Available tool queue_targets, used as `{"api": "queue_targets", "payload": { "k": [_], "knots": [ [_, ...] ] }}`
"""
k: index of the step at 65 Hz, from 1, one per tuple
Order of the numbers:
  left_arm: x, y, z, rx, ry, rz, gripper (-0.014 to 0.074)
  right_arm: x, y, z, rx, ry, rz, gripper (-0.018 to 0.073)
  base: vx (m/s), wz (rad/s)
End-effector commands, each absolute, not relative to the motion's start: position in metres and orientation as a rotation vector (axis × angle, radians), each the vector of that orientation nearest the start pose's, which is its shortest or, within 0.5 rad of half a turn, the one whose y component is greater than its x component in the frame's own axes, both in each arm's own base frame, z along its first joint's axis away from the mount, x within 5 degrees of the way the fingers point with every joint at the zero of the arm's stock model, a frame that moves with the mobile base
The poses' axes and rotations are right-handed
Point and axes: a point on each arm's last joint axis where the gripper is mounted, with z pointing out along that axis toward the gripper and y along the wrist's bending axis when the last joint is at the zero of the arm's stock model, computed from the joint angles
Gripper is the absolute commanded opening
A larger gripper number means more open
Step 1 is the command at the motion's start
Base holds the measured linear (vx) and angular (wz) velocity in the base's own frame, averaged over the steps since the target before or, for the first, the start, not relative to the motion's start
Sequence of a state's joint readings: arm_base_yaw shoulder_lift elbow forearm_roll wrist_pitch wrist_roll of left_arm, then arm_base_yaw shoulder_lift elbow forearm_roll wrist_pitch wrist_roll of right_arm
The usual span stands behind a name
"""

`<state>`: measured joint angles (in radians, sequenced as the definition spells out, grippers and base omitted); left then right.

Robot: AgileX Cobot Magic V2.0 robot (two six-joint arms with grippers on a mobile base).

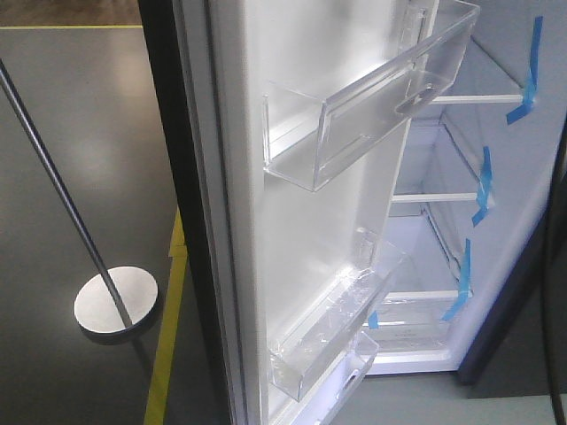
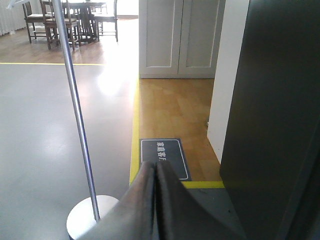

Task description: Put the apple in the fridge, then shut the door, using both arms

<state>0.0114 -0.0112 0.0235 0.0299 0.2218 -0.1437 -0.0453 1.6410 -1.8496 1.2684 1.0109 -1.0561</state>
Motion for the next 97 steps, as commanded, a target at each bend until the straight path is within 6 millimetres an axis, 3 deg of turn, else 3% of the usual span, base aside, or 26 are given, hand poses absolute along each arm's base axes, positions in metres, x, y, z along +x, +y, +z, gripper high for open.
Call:
{"api": "queue_targets", "payload": {
  "k": [1, 13, 34, 46, 58, 66, 74, 83, 97],
  "knots": [
    [0.055, 0.001, 0.199, -0.110, 1.608, -0.084, -0.0006, 0.345, 0.064, 0.501, -0.666, 1.520, 0.760, 0.0087, 0.00, 0.00],
    [0.055, 0.001, 0.199, -0.110, 1.608, -0.084, -0.0006, 0.351, 0.078, 0.488, -0.736, 1.573, 0.705, 0.0200, 0.00, 0.00],
    [0.055, 0.001, 0.199, -0.110, 1.608, -0.084, -0.0006, 0.356, 0.076, 0.489, -0.624, 1.620, 0.714, 0.0622, 0.00, 0.00],
    [0.055, 0.001, 0.199, -0.110, 1.608, -0.084, -0.0006, 0.356, 0.076, 0.489, -0.620, 1.622, 0.717, 0.0674, 0.00, 0.00],
    [0.055, 0.001, 0.199, -0.110, 1.608, -0.084, -0.0006, 0.343, 0.075, 0.501, -0.621, 1.586, 0.709, 0.0616, 0.00, 0.00],
    [0.055, 0.001, 0.199, -0.110, 1.608, -0.084, -0.0006, 0.323, 0.072, 0.520, -0.622, 1.534, 0.676, 0.0505, 0.00, 0.00],
    [0.055, 0.001, 0.199, -0.110, 1.608, -0.084, -0.0006, 0.293, 0.070, 0.540, -0.652, 1.488, 0.617, 0.0288, 0.00, 0.00],
    [0.055, 0.001, 0.199, -0.110, 1.607, -0.084, -0.0006, 0.259, 0.068, 0.556, -0.693, 1.481, 0.540, -0.0020, 0.00, 0.00],
    [0.055, 0.001, 0.199, -0.111, 1.603, -0.086, -0.0006, 0.209, 0.066, 0.556, -0.749, 1.546, 0.495, -0.0005, 0.00, 0.00]
  ]
}}
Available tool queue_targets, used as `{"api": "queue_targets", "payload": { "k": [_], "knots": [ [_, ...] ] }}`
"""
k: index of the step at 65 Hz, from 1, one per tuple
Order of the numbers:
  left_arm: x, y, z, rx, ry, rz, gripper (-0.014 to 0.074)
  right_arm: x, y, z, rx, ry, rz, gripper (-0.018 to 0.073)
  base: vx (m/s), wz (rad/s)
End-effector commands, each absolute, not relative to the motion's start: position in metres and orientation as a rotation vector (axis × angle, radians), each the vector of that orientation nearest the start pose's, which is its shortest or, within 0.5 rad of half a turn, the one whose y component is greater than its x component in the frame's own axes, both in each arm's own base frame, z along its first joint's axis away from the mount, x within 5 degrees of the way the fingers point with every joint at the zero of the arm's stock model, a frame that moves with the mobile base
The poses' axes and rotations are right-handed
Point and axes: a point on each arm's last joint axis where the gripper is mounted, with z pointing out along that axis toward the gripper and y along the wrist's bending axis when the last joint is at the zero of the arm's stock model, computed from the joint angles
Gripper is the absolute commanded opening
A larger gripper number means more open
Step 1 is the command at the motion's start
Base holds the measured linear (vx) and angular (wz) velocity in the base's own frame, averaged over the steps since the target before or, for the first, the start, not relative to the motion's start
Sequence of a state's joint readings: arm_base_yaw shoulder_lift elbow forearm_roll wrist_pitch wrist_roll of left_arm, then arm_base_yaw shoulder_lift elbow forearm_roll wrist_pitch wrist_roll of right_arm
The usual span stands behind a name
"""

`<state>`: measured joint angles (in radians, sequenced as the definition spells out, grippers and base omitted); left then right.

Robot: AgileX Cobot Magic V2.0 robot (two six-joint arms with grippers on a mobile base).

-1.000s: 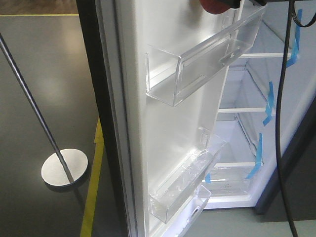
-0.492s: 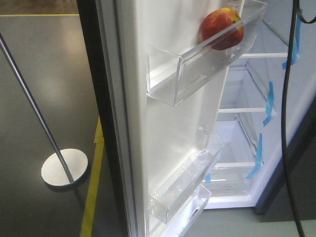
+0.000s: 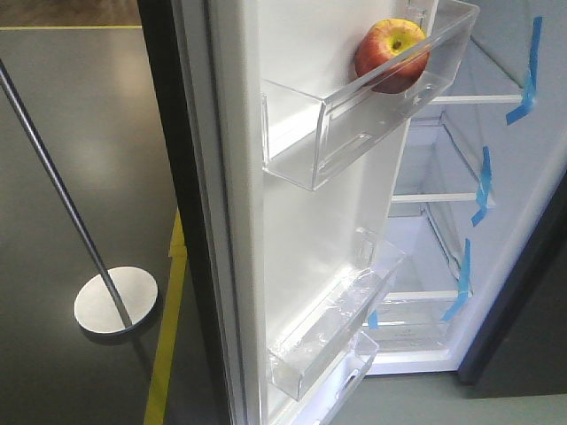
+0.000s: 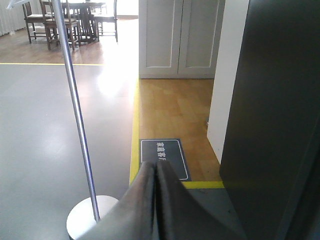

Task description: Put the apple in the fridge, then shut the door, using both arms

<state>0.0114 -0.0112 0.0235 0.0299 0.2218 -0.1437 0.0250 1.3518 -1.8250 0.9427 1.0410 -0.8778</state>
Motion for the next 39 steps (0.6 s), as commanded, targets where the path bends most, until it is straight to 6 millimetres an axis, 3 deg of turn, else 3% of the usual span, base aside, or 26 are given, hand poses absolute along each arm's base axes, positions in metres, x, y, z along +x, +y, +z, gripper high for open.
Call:
{"api": "queue_targets", "payload": {
  "k": [1, 11, 19, 26, 39],
  "knots": [
    [0.055, 0.001, 0.200, -0.112, 1.601, -0.087, -0.0006, 0.205, 0.066, 0.556, -0.744, 1.547, 0.495, -0.0005, 0.00, 0.00],
    [0.055, 0.000, 0.202, -0.153, 1.568, -0.143, -0.0006, 0.163, 0.060, 0.548, -0.660, 1.491, 0.439, -0.0005, 0.00, 0.00],
    [0.055, 0.000, 0.206, -0.240, 1.519, -0.251, -0.0006, 0.134, 0.055, 0.527, -0.593, 1.484, 0.400, -0.0005, 0.00, 0.00],
    [0.054, -0.001, 0.210, -0.323, 1.485, -0.352, -0.0006, 0.109, 0.051, 0.499, -0.552, 1.502, 0.364, -0.0004, 0.00, 0.00],
    [0.054, -0.001, 0.211, -0.462, 1.443, -0.512, -0.0006, 0.067, 0.043, 0.430, -0.439, 1.560, 0.339, -0.0004, 0.00, 0.00]
  ]
}}
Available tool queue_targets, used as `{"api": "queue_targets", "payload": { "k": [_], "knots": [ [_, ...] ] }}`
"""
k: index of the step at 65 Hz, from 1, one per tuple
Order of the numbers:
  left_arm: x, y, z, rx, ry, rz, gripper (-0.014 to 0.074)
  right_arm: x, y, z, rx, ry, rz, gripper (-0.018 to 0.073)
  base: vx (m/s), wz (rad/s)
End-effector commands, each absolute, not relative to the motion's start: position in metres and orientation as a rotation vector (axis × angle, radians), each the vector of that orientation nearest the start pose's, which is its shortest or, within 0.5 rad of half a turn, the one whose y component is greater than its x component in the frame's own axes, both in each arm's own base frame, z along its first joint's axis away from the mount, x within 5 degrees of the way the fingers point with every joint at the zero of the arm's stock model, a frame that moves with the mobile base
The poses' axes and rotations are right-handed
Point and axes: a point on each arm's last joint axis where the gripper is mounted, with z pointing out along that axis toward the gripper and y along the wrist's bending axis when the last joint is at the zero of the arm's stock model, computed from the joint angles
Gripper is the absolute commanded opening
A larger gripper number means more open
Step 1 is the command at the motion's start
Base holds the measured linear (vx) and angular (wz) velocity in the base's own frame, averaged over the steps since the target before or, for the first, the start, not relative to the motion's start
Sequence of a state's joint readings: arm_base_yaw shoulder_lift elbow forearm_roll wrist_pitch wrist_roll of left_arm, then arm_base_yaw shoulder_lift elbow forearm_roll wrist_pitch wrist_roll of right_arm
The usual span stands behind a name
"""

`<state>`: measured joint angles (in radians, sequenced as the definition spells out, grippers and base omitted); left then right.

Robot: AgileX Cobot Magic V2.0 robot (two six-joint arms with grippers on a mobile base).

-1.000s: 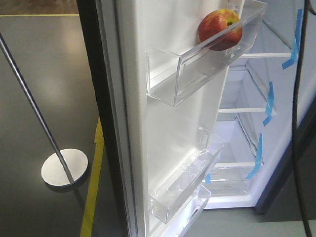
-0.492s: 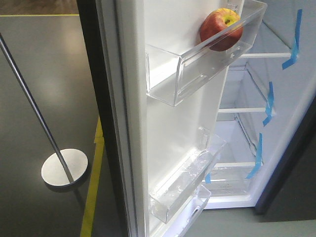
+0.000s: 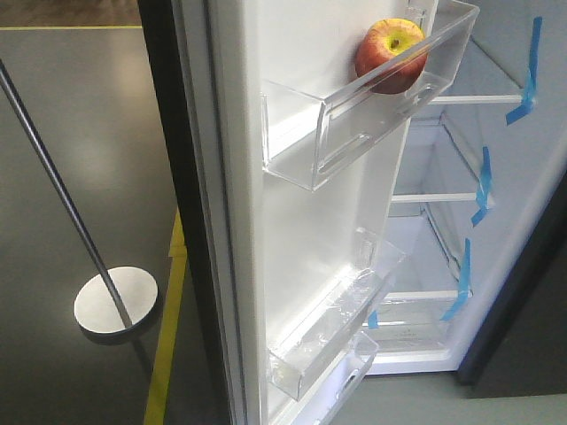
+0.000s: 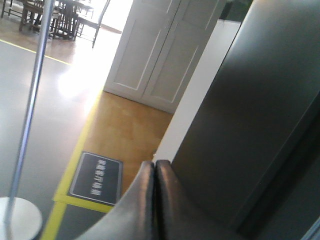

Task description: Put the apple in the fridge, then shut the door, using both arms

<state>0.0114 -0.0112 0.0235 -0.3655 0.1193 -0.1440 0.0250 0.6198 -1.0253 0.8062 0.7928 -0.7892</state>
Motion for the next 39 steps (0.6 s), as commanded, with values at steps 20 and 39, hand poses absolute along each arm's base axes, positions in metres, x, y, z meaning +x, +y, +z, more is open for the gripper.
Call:
{"api": "queue_targets", "payload": {
  "k": [20, 39],
  "knots": [
    [0.054, -0.002, 0.213, -0.824, 1.311, -0.933, -0.0006, 0.016, 0.034, 0.345, -0.260, 1.609, 0.364, -0.0004, 0.00, 0.00],
    [0.050, -0.009, 0.231, -1.130, 1.108, -1.450, -0.0006, 0.007, 0.034, 0.324, -0.205, 1.621, 0.415, -0.0004, 0.00, 0.00]
  ]
}}
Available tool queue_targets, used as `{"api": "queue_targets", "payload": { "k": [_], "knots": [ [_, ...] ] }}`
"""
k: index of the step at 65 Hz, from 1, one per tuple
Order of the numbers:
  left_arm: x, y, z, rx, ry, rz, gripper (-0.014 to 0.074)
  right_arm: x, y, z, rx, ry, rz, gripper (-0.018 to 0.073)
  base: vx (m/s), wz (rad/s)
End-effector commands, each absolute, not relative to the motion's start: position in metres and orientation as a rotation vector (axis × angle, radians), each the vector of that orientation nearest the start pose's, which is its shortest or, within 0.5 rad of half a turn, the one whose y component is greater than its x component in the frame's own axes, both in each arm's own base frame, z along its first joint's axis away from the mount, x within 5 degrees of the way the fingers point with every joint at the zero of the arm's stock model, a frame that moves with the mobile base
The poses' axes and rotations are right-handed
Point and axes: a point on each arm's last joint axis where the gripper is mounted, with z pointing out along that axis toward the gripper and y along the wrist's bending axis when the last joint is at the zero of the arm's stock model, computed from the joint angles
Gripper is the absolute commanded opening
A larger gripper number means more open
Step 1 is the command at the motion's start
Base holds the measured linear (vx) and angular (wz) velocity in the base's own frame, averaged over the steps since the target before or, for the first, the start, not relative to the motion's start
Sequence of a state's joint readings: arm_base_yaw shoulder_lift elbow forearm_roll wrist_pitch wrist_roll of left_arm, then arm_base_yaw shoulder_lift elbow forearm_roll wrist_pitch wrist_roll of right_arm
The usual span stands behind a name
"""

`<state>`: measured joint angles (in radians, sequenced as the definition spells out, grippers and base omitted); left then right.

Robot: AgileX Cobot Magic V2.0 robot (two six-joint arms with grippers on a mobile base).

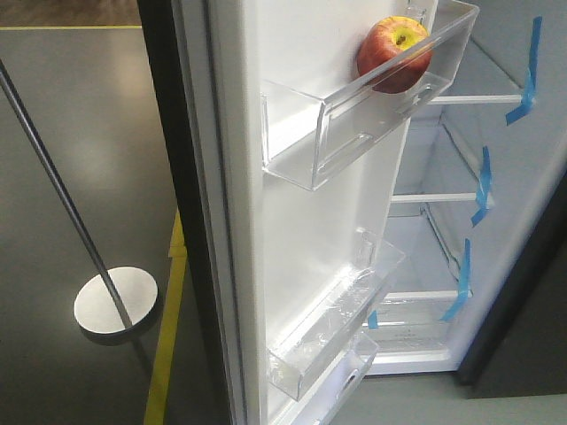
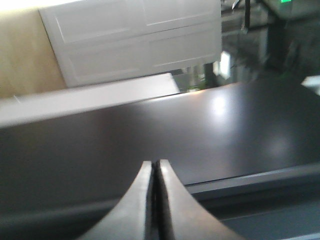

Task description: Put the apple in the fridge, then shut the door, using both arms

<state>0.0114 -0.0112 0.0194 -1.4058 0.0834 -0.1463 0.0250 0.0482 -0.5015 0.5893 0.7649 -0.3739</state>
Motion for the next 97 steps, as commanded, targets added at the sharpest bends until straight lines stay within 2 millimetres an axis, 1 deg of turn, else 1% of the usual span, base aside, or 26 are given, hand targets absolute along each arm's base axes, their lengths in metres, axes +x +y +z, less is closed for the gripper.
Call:
{"api": "queue_targets", "payload": {
  "k": [1, 4, 8, 15, 22, 25, 29, 35, 38, 44, 46, 52, 54, 62, 64, 65, 71, 80, 87, 91, 97],
  "knots": [
    [0.049, -0.011, 0.234, -1.122, 1.105, -1.474, -0.0006, 0.007, 0.034, 0.324, -0.203, 1.618, 0.416, -0.0004, 0.00, 0.00],
    [0.045, -0.013, 0.249, -1.095, 1.074, -1.551, -0.0006, 0.007, 0.033, 0.325, -0.199, 1.610, 0.414, -0.0004, 0.00, 0.00],
    [0.037, -0.015, 0.271, -1.016, 1.040, -1.592, -0.0006, 0.007, 0.033, 0.326, -0.190, 1.595, 0.417, -0.0004, 0.00, 0.00],
    [0.018, -0.016, 0.315, -0.847, 0.959, -1.601, -0.0006, 0.008, 0.032, 0.331, -0.160, 1.550, 0.433, -0.0003, 0.00, 0.00],
    [-0.002, -0.016, 0.353, -0.703, 0.897, -1.559, -0.0006, 0.008, 0.030, 0.334, -0.137, 1.512, 0.428, -0.0003, 0.00, 0.00],
    [-0.006, -0.017, 0.367, -0.650, 0.892, -1.534, -0.0006, 0.008, 0.030, 0.335, -0.130, 1.500, 0.426, -0.0003, 0.00, 0.00],
    [-0.007, -0.021, 0.383, -0.568, 0.923, -1.502, -0.0006, 0.008, 0.029, 0.337, -0.119, 1.483, 0.423, -0.0003, 0.00, 0.00],
    [0.001, -0.030, 0.403, -0.461, 1.008, -1.501, -0.0006, 0.009, 0.029, 0.338, -0.111, 1.475, 0.436, -0.0003, 0.00, 0.00],
    [0.008, -0.035, 0.411, -0.419, 1.055, -1.507, -0.0005, 0.008, 0.029, 0.338, -0.111, 1.476, 0.438, -0.0003, 0.00, 0.00],
    [0.033, -0.040, 0.426, -0.346, 1.144, -1.446, -0.0002, 0.008, 0.030, 0.337, -0.115, 1.482, 0.440, -0.0003, 0.00, 0.00],
    [0.040, -0.040, 0.430, -0.333, 1.159, -1.412, 0.0000, 0.008, 0.030, 0.337, -0.116, 1.484, 0.440, -0.0003, 0.00, 0.00],
    [0.071, -0.038, 0.444, -0.292, 1.201, -1.248, 0.0011, 0.008, 0.030, 0.336, -0.124, 1.497, 0.444, -0.0003, 0.00, 0.00],
    [0.079, -0.038, 0.448, -0.279, 1.215, -1.225, 0.0016, 0.008, 0.031, 0.336, -0.127, 1.502, 0.446, -0.0003, 0.00, 0.00],
    [0.123, -0.041, 0.466, -0.237, 1.282, -1.203, 0.0043, 0.008, 0.032, 0.333, -0.143, 1.528, 0.456, -0.0001, 0.00, 0.00],
    [0.133, -0.042, 0.467, -0.233, 1.298, -1.196, 0.0051, 0.008, 0.033, 0.333, -0.146, 1.533, 0.457, 0.0000, 0.00, 0.00],
    [0.138, -0.042, 0.473, -0.226, 1.297, -1.191, 0.0056, 0.008, 0.033, 0.333, -0.147, 1.535, 0.458, 0.0000, 0.00, 0.00],
    [0.172, -0.043, 0.483, -0.220, 1.330, -1.205, 0.0081, 0.007, 0.033, 0.332, -0.153, 1.545, 0.461, 0.0002, 0.00, 0.00],
    [0.223, -0.047, 0.491, -0.206, 1.377, -1.238, 0.0109, 0.007, 0.034, 0.330, -0.165, 1.565, 0.467, 0.0004, 0.00, 0.00],
    [0.254, -0.047, 0.492, -0.222, 1.398, -1.253, 0.0106, 0.007, 0.035, 0.328, -0.179, 1.586, 0.474, 0.0004, 0.00, 0.00],
    [0.270, -0.047, 0.492, -0.232, 1.408, -1.257, 0.0083, 0.006, 0.036, 0.326, -0.188, 1.600, 0.479, 0.0004, 0.00, 0.00],
    [0.292, -0.047, 0.490, -0.234, 1.424, -1.274, 0.0005, 0.006, 0.037, 0.325, -0.196, 1.614, 0.483, 0.0004, 0.00, 0.00]
  ]
}}
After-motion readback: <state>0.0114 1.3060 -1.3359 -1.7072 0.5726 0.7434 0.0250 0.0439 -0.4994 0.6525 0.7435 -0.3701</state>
